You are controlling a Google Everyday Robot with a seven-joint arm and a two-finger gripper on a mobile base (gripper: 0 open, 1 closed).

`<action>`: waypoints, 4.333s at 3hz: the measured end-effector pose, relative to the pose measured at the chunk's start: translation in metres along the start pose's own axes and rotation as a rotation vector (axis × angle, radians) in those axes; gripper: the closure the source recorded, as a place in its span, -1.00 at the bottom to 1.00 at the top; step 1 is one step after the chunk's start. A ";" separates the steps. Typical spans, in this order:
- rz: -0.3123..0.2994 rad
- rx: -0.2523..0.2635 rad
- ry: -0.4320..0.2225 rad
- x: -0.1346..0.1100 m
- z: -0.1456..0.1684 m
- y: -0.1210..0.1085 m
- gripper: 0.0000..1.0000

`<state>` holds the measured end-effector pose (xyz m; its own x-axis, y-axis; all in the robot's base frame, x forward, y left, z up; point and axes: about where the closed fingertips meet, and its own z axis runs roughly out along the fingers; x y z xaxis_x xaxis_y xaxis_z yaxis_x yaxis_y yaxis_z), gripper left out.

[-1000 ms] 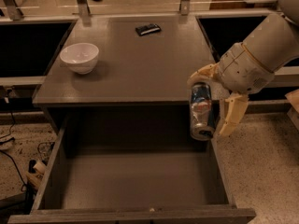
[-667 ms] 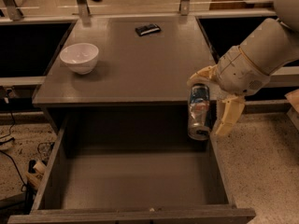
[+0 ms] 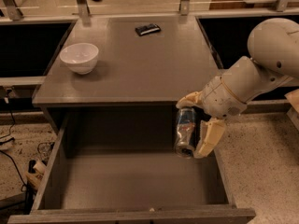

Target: Place redbull can into top drawer

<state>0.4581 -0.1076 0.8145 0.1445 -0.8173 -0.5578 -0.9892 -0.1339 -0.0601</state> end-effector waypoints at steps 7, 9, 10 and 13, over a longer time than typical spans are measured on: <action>0.098 -0.058 0.218 0.008 0.097 0.012 1.00; 0.106 -0.067 0.268 0.012 0.111 0.014 1.00; 0.122 -0.100 0.260 0.019 0.133 0.016 1.00; 0.182 -0.136 0.289 0.032 0.174 0.016 1.00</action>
Offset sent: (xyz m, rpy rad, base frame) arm -0.0087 0.0156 -0.0254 -0.0493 0.0364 -0.0008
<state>0.4428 -0.0388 0.6517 -0.0129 -0.9565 -0.2914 -0.9897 -0.0294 0.1403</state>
